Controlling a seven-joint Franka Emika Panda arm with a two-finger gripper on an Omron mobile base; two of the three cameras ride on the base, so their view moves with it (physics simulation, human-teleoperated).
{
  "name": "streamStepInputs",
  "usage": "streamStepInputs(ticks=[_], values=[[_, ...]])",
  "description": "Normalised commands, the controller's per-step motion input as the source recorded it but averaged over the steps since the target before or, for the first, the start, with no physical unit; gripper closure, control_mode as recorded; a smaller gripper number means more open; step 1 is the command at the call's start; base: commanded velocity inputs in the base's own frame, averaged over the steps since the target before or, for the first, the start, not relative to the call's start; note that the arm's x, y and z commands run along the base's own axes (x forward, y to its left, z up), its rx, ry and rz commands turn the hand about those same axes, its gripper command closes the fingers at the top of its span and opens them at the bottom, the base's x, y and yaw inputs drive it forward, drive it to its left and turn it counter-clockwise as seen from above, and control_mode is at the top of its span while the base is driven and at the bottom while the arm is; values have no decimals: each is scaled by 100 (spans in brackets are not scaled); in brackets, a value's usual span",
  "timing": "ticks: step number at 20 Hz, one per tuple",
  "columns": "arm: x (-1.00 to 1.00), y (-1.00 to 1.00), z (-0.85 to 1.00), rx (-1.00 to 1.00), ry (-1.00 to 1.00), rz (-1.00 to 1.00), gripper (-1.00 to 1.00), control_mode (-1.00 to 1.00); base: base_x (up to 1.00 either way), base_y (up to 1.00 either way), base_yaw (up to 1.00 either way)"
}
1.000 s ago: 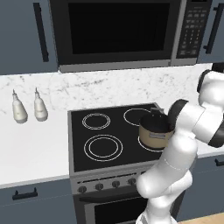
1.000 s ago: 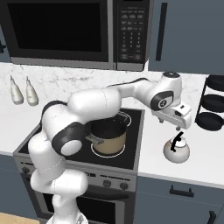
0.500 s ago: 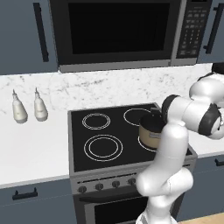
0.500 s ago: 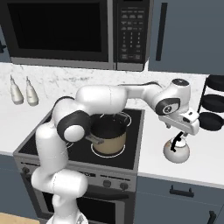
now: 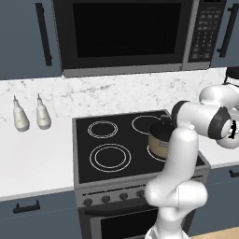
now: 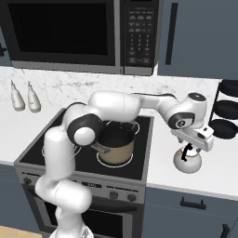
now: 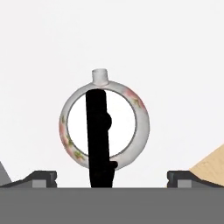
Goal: Pick the kettle from the counter and place it on a stove burner. Then turn the burner on.
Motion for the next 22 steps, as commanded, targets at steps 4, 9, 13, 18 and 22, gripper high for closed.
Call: streamStepInputs(ticks=[4, 9, 13, 18, 22], values=[[0, 0, -3, 0, 0, 0, -100, -100, 0, 0, 0], [0, 7, 0, 0, 0, 0, -100, -100, 0, 0, 0], [1, 13, 0, 0, 0, 0, -100, -100, 0, 0, 0], [1, 2, -13, 0, 0, 0, -100, -100, 0, 0, 0], [1, 0, -24, 0, 0, 0, -100, -100, 0, 0, 0]])
